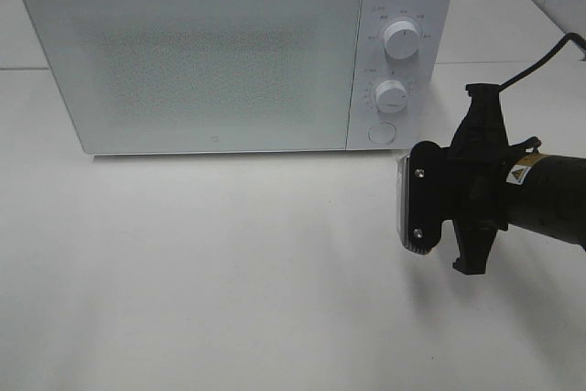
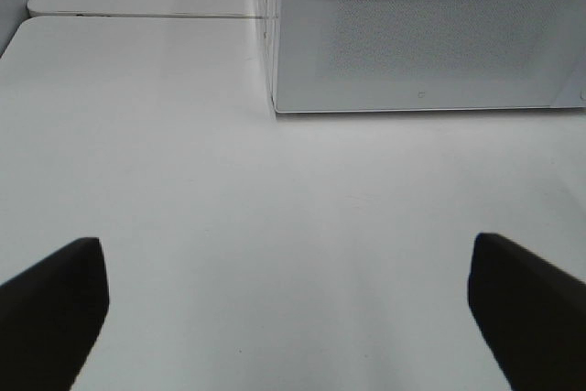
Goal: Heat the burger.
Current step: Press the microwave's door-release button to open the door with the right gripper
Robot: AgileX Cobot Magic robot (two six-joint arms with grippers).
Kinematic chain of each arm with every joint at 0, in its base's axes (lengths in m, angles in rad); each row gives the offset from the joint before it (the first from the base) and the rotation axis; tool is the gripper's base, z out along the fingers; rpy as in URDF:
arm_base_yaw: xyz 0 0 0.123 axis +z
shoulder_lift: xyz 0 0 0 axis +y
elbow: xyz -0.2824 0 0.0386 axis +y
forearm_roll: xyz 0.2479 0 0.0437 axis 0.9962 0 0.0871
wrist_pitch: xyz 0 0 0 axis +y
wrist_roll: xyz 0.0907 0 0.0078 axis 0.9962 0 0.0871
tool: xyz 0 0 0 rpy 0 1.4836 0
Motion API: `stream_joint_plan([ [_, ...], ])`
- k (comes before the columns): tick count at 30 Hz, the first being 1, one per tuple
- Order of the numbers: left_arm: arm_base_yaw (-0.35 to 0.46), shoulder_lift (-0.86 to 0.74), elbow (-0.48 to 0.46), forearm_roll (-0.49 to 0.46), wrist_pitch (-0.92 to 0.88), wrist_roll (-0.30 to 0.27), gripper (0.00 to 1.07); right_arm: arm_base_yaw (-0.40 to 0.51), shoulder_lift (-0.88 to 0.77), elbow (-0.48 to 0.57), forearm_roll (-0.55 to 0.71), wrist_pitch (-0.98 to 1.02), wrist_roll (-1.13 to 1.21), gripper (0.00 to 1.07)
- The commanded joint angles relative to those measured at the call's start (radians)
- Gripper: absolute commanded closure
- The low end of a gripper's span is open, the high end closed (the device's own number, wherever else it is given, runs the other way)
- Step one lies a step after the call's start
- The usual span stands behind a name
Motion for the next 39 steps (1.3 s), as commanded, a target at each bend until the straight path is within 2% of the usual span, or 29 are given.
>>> stream_joint_plan([
  [1,0.005,-0.008,-0.001,0.002,-0.010,-0.003,0.06,0.002,0.007,-0.007,-0.012,-0.009,-0.010,1.07],
  [8,0.005,-0.008,-0.001,0.002,-0.010,-0.003,0.06,0.002,0.067,-0.036,-0.008,-0.010,-0.006,1.07],
  [16,0.005,-0.008,-0.001,0.002,-0.010,-0.003,0.06,0.002,0.068,-0.045,-0.011,-0.055,0.176,1.07],
  [18,0.005,-0.008,-0.001,0.002,-0.010,-0.003,0.06,0.002,0.068,-0.045,-0.017,-0.055,0.381,1.07],
  [19,0.005,-0.008,-0.001,0.002,-0.010,-0.003,0.06,0.002,0.068,-0.045,-0.017,-0.055,0.381,1.07],
  [20,0.005,-0.008,-0.001,0.002,-0.010,-0.003,0.06,0.002,0.068,-0.045,-0.018,-0.055,0.573,1.07],
  [21,0.005,-0.008,-0.001,0.002,-0.010,-0.003,0.06,0.002,0.068,-0.045,-0.018,-0.055,0.675,1.07],
  [22,0.005,-0.008,-0.001,0.002,-0.010,-0.003,0.06,0.002,0.068,-0.045,-0.018,-0.055,0.675,1.07],
  [23,0.005,-0.008,-0.001,0.002,-0.010,-0.003,0.06,0.002,0.068,-0.045,-0.018,-0.055,0.863,1.07],
  [24,0.005,-0.008,-0.001,0.002,-0.010,-0.003,0.06,0.002,0.068,-0.045,-0.018,-0.055,0.949,1.07],
  [25,0.005,-0.008,-0.001,0.002,-0.010,-0.003,0.06,0.002,0.068,-0.045,-0.018,-0.055,0.949,1.07],
  [26,0.005,-0.008,-0.001,0.002,-0.010,-0.003,0.06,0.002,0.068,-0.045,-0.019,-0.055,1.159,1.07],
  [27,0.005,-0.008,-0.001,0.002,-0.010,-0.003,0.06,0.002,0.068,-0.045,-0.019,-0.055,1.159,1.07],
  [28,0.005,-0.008,-0.001,0.002,-0.010,-0.003,0.06,0.002,0.068,-0.045,-0.019,-0.056,1.374,1.07],
  [30,0.005,-0.008,-0.001,0.002,-0.010,-0.003,0.06,0.002,0.068,-0.045,-0.019,-0.056,1.464,1.07],
  [31,0.005,-0.008,-0.001,0.002,-0.010,-0.003,0.06,0.002,0.068,-0.045,-0.019,-0.056,1.689,1.07],
  [33,0.005,-0.008,-0.001,0.002,-0.010,-0.003,0.06,0.002,0.068,-0.045,-0.019,-0.056,1.777,1.07],
  [35,0.005,-0.008,-0.001,0.002,-0.010,-0.003,0.06,0.002,0.068,-0.045,-0.018,-0.056,2.196,1.07],
  [36,0.005,-0.008,-0.001,0.002,-0.010,-0.003,0.06,0.002,0.068,-0.045,-0.018,-0.056,2.196,1.07],
  [37,0.005,-0.008,-0.001,0.002,-0.010,-0.003,0.06,0.002,0.068,-0.045,-0.018,-0.056,2.276,1.07],
  [38,0.005,-0.008,-0.001,0.002,-0.010,-0.003,0.06,0.002,0.068,-0.045,-0.016,-0.060,2.463,1.07],
  [39,0.005,-0.008,-0.001,0.002,-0.010,-0.003,0.06,0.002,0.068,-0.045,-0.016,-0.060,2.463,1.07],
])
